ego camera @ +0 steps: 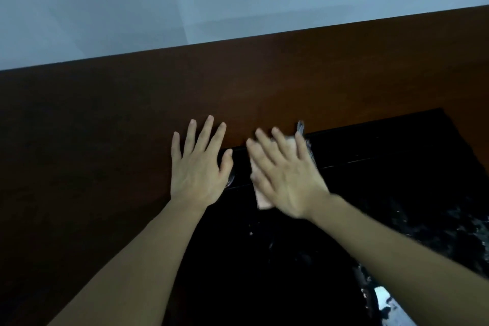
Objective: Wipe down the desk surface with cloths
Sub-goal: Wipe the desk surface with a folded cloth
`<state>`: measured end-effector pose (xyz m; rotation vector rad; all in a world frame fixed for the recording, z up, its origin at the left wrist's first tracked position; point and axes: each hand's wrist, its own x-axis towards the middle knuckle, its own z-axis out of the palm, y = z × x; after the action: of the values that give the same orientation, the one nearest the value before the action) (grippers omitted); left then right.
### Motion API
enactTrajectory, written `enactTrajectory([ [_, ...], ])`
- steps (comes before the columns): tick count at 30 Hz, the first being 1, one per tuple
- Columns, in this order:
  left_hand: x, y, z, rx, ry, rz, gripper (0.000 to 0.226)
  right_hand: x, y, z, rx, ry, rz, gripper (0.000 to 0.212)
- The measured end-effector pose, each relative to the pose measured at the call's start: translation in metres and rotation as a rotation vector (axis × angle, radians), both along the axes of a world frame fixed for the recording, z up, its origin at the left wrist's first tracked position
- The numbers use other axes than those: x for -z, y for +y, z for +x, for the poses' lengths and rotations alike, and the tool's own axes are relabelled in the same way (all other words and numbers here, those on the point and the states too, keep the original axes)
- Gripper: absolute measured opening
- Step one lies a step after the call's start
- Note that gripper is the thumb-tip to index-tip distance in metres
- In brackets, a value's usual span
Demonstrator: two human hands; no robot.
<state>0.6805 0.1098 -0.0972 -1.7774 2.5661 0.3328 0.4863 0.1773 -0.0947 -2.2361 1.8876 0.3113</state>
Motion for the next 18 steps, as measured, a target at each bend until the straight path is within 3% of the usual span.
enactTrajectory([
  [6,-0.005,0.002,-0.005,-0.002,-0.051,-0.022,0.063,0.004,0.058,-0.029,-0.182,-0.075,0.009,0.065],
  [14,-0.019,0.002,-0.057,-0.073,0.018,0.055,0.06,-0.004,-0.063,-0.109,0.129,-0.032,-0.003,0.061],
  [18,-0.015,0.004,-0.091,-0.106,0.082,0.066,0.056,-0.003,-0.04,-0.104,0.091,0.001,0.007,0.062],
])
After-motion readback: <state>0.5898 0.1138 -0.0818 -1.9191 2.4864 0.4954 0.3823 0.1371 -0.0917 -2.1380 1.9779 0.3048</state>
